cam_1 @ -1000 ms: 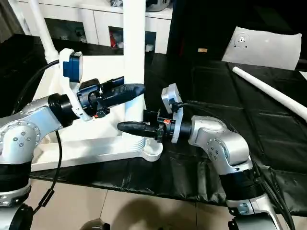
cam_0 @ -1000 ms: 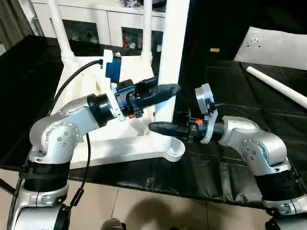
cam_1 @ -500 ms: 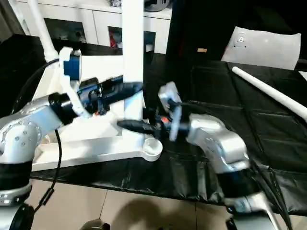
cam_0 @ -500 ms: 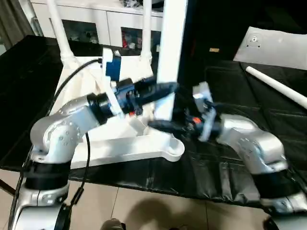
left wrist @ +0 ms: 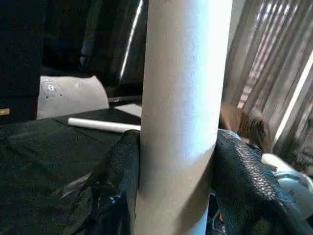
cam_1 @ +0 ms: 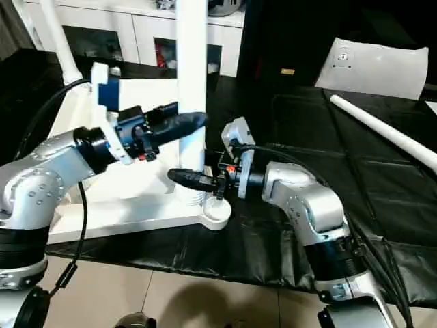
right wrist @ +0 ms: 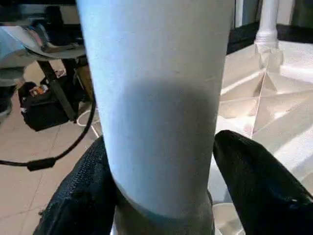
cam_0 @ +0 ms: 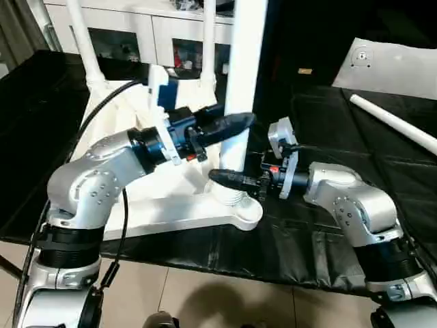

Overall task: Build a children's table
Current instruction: Pick table leg

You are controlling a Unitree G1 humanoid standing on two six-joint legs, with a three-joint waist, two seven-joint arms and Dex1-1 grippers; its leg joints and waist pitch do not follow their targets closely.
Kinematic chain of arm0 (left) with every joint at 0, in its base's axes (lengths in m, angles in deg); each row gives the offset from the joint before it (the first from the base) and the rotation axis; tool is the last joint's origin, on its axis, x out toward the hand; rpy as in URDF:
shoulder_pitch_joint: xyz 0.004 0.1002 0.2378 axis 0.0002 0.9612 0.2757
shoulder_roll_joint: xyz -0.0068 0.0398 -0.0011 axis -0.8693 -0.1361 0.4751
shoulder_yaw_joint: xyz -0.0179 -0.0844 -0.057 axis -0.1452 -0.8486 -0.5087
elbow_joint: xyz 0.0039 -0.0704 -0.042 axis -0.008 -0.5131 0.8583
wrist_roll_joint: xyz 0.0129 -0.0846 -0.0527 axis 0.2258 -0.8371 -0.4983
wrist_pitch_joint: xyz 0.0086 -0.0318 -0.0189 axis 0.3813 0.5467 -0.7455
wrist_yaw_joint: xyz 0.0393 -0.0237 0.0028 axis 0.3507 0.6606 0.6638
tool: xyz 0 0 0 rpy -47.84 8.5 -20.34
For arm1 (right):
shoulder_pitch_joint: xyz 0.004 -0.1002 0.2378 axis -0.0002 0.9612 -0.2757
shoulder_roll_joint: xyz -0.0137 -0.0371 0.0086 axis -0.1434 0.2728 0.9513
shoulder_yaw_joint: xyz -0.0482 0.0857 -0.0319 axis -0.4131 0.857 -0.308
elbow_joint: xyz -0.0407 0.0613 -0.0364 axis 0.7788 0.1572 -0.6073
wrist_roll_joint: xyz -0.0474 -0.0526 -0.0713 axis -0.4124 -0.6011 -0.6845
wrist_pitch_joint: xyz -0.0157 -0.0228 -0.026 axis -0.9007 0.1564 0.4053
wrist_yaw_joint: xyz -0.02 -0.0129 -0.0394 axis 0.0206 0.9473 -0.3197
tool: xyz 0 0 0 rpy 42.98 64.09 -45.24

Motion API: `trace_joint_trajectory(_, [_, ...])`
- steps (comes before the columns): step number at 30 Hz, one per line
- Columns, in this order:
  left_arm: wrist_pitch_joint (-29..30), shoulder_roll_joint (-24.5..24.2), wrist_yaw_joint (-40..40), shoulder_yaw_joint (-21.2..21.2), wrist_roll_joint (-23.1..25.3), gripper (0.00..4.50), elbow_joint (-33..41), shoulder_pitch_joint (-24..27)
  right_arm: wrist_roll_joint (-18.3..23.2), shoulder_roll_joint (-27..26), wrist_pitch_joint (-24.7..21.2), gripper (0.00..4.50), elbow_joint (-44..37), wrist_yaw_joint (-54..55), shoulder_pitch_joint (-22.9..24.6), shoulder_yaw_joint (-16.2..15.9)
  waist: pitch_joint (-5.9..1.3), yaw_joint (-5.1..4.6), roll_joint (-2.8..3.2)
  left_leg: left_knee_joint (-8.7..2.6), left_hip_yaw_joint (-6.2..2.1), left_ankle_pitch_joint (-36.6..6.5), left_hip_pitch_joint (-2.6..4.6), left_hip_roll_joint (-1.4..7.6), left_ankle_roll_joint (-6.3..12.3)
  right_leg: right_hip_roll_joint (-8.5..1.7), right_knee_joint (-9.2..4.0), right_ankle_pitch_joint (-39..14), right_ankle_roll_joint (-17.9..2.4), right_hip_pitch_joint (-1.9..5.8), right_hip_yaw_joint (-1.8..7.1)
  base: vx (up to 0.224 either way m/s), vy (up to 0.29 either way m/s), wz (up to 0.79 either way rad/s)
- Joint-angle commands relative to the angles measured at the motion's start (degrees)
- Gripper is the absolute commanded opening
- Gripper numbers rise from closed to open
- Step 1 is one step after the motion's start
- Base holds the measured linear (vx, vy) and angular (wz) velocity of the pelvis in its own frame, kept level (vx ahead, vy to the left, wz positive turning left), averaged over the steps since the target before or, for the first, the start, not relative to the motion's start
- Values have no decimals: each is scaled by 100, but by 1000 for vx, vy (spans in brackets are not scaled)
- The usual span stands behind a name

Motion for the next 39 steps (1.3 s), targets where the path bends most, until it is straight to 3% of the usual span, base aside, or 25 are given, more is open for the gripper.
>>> trace_joint_trajectory(1, [-34, -46, -176, 175, 52, 187, 193, -87, -60, 34, -18, 310, 38, 134, -139, 58, -424, -2, 67, -456, 11, -1128, 79, 141, -187, -382, -428, -1226, -976, 309, 269, 0, 0, 0])
trace_joint_trajectory(22, [-289, -171, -421, 464, 469, 186, 118, -122, -213, 64, 84, 312, 26, -66, -147, -59, -421, -4, 64, -459, 15, -1176, 85, 144, -197, -386, -430, -1294, -984, 306, 273, 0, 0, 0])
trace_joint_trajectory(32, [-286, -118, -420, 461, 491, 186, 152, -105, -128, -39, 15, 209, 42, -100, -87, -31, -419, -8, 56, -458, 17, -1168, 85, 146, -174, -384, -426, -1255, -1010, 303, 271, 0, 0, 0])
trace_joint_trajectory(39, [-284, -71, -381, 466, 513, 186, 164, -94, -196, -64, 80, 191, 8, -74, -25, -51, -425, -16, 59, -454, 19, -1125, 86, 146, -180, -380, -419, -1179, -1017, 306, 274, 0, 0, 0])
